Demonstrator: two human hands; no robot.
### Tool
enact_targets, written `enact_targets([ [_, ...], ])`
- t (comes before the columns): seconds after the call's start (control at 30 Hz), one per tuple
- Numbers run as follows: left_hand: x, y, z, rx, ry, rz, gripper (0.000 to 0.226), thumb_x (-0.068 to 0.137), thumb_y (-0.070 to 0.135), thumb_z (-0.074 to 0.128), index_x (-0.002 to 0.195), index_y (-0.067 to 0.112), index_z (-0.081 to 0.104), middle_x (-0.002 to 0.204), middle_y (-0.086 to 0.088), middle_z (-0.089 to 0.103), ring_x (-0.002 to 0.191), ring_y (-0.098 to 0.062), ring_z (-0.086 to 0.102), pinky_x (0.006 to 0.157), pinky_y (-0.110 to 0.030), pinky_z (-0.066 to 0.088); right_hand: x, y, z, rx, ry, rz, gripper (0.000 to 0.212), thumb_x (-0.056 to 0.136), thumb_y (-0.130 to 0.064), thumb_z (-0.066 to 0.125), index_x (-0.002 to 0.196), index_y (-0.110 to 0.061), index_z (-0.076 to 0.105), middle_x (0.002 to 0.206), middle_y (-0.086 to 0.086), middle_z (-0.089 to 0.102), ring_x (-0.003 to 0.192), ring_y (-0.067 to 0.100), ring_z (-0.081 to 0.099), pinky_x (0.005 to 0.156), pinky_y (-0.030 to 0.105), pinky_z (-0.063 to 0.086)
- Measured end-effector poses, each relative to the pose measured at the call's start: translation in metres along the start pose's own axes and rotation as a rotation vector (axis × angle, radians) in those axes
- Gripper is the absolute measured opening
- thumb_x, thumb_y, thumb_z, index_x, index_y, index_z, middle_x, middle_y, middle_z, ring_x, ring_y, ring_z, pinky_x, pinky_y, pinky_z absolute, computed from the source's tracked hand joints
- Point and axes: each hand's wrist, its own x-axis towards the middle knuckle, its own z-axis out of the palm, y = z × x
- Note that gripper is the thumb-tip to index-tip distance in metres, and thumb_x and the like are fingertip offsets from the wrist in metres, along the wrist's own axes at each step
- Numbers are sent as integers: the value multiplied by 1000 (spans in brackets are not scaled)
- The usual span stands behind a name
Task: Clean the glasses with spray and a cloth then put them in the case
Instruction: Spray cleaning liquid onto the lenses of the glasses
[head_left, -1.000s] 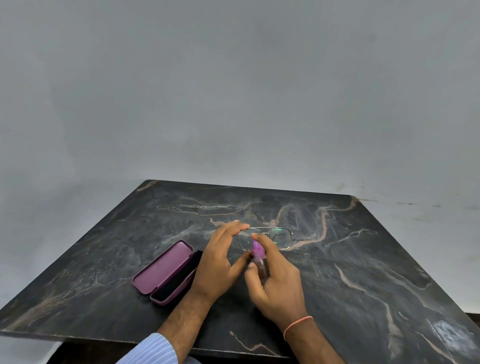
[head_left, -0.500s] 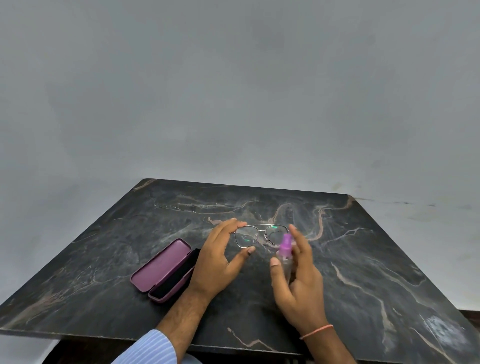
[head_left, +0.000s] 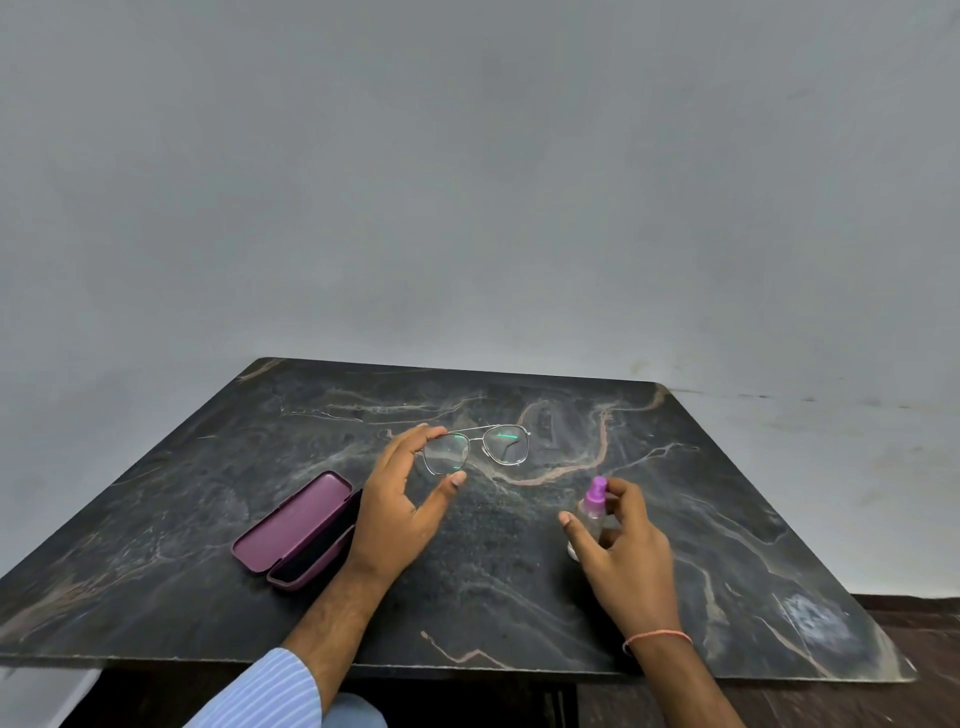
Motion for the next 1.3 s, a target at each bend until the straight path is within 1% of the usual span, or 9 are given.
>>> enact_targets([
  [0.17,-1,14,-2,-112,62,-76,55,96,60,77,146,43,62,150,16,65,142,-13,63,115,-31,53,1,-2,-1,-43,-27,-20,60,85,-47,89,131,-41,50,111,-21,73,75,3,70,75,34,61],
  [0.37,-5,34,-3,-427,140,-211,47,90,52,83,134,55,68,147,5,73,146,-21,63,116,-36,56,-1,-7,-1,-30,56,-158,72,82,-54,89,141,-35,53,132,-24,57,124,-1,55,108,28,49],
  [0.57,-5,48,-5,-634,236,-382,47,97,44,85,140,36,68,142,18,76,145,-18,64,127,-50,46,-19,-34,5,-37,320,-566,43,92,-41,81,127,-23,65,132,-7,63,133,14,57,130,62,27],
  [0.7,-9,60,-3,-719,266,-480,61,95,52,84,148,28,66,153,1,71,140,-17,64,113,-43,48,-37,-64,21,71,232,-666,28,98,-34,79,121,-23,69,118,-9,66,116,12,63,118,38,43],
  [0.77,-10,68,-1,-794,296,-520,59,95,47,76,150,25,66,154,-1,70,135,-12,61,99,-33,47,-45,-82,32,159,90,-555,18,100,-36,76,116,-27,72,106,-17,68,102,6,65,95,25,52],
  [0.87,-11,73,6,-926,323,-569,43,104,42,72,142,21,67,142,14,73,132,-10,57,91,-31,46,-48,-105,46,385,-100,-153,4,98,-34,78,100,-34,81,89,-16,78,77,10,72,71,30,61],
  [1.0,-15,82,15,-1127,343,-611,40,97,45,66,128,23,74,142,12,75,138,-11,57,99,-27,52,-40,-125,64,684,-280,319,15,101,-27,77,91,-20,85,69,4,75,52,13,63,46,29,54],
  [1.13,-17,90,17,-1245,362,-651,30,104,44,59,124,31,76,137,12,78,141,-11,58,109,-30,49,-34,-133,74,740,-295,409,20,103,-27,73,89,-21,85,64,1,71,45,11,51,40,25,42],
  [1.3,-18,93,15,-1358,386,-648,29,104,41,58,121,25,76,129,9,82,120,-11,67,88,-26,65,-26,-132,80,792,-193,424,12,101,-24,77,94,-22,86,80,2,82,52,1,61,47,19,46],
])
